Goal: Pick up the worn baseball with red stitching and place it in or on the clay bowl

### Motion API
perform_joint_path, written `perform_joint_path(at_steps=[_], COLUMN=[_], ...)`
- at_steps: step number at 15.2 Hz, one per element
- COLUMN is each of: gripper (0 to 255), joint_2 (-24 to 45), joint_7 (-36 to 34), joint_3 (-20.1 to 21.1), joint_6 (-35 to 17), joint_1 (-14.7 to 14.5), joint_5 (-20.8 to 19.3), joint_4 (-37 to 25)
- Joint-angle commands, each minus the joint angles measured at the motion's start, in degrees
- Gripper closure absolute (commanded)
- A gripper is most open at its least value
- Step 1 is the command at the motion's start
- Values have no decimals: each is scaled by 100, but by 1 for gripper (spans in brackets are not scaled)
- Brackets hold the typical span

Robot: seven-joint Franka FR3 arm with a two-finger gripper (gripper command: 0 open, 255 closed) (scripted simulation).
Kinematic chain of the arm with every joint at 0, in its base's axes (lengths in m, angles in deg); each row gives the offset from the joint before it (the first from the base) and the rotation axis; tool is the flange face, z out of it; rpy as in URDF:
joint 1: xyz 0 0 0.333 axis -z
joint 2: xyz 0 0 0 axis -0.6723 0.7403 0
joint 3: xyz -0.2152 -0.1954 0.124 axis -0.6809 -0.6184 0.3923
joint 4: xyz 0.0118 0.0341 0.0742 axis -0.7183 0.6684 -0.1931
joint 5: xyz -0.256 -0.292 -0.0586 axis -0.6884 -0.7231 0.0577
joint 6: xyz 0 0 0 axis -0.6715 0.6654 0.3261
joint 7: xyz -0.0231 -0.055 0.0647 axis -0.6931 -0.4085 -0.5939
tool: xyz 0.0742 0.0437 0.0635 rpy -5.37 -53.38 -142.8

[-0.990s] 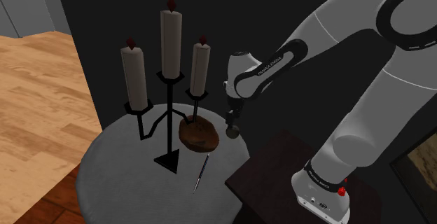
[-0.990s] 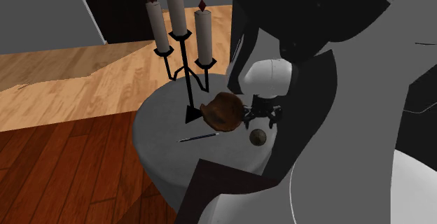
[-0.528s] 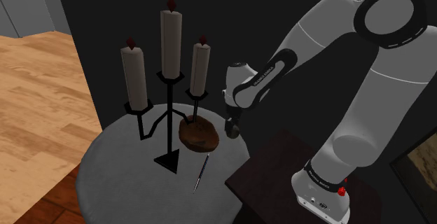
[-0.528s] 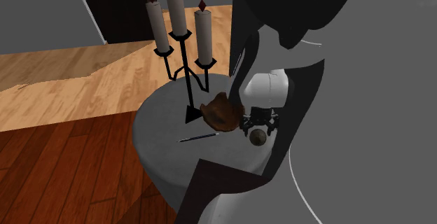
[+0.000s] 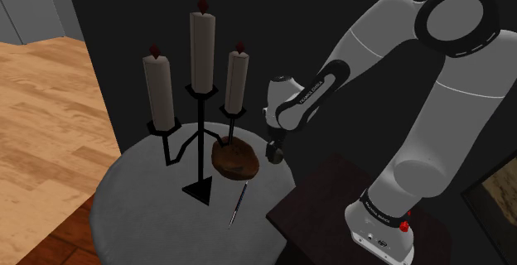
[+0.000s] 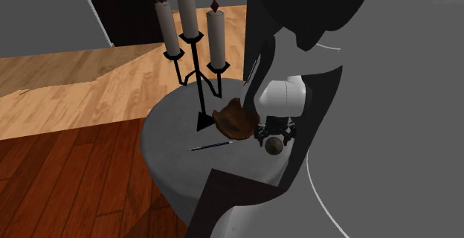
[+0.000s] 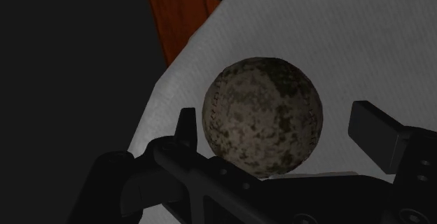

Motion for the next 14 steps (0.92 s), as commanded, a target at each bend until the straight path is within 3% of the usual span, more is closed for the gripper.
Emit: perform_joint_path(at_steps=[1, 10, 14], gripper=[255, 255, 255], joint_2=[0, 1, -352], joint_7=[0, 0, 96], joint_3=[0, 0, 40], joint_6=[0, -1, 329], joint_1=[0, 0, 15], joint_5=[0, 0, 125], joint_4=[0, 0, 16])
